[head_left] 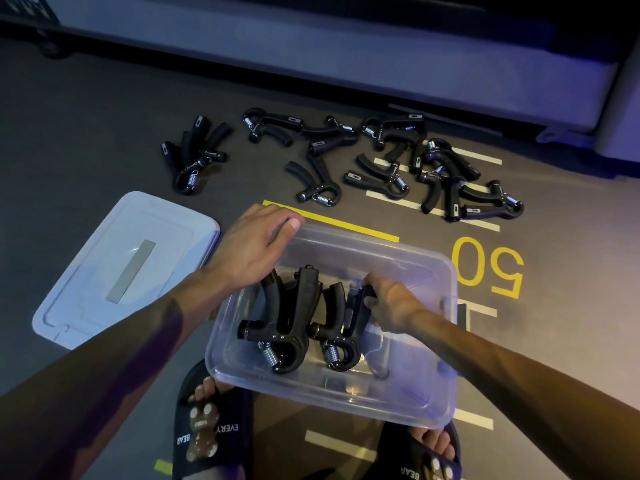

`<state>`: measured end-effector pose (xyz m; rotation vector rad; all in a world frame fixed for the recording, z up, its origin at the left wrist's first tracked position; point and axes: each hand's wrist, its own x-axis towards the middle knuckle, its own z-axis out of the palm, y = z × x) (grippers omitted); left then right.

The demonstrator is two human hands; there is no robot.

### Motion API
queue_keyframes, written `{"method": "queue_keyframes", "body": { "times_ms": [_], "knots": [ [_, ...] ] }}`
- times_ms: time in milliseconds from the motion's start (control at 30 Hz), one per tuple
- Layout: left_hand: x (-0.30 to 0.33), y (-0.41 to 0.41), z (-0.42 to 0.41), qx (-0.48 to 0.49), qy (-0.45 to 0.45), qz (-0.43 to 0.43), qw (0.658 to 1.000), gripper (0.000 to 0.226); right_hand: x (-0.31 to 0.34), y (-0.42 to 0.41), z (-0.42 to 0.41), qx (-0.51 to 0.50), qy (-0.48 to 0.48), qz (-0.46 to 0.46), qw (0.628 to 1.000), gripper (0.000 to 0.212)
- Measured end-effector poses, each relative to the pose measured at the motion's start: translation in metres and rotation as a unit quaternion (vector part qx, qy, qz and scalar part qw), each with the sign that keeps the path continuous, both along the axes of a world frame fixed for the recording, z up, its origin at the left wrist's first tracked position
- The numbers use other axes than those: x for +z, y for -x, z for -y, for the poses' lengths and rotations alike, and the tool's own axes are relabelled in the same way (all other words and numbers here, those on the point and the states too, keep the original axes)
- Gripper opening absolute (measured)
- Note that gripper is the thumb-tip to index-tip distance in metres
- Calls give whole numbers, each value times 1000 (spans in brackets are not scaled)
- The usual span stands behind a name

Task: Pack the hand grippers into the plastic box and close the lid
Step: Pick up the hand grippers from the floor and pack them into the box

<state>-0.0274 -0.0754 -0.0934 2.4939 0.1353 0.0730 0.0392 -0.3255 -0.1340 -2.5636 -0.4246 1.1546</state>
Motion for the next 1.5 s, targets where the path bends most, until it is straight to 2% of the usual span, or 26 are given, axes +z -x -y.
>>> {"method": "queue_keyframes", "body": {
  "times_ms": [333, 567, 800, 1233, 1500],
  "knots": [
    [-2, 1, -1, -1, -4, -6, 1000, 43, -3, 5, -2, 89, 65, 19, 994, 39],
    [0, 1, 0, 1, -3, -6, 1000, 44, -5, 2, -5, 44, 42, 9, 998, 28],
    [-1, 0, 0, 8, 1, -13, 1000, 43, -11, 3, -5, -8, 18, -7, 1000, 38],
    [0, 1, 1, 8, 0, -12, 1000, 43, -16, 2, -4, 26, 15, 17, 999, 35],
    [2, 2, 1, 5, 3, -11, 1000, 42, -12, 3, -5, 21, 24, 1, 999, 42]
  ]
}}
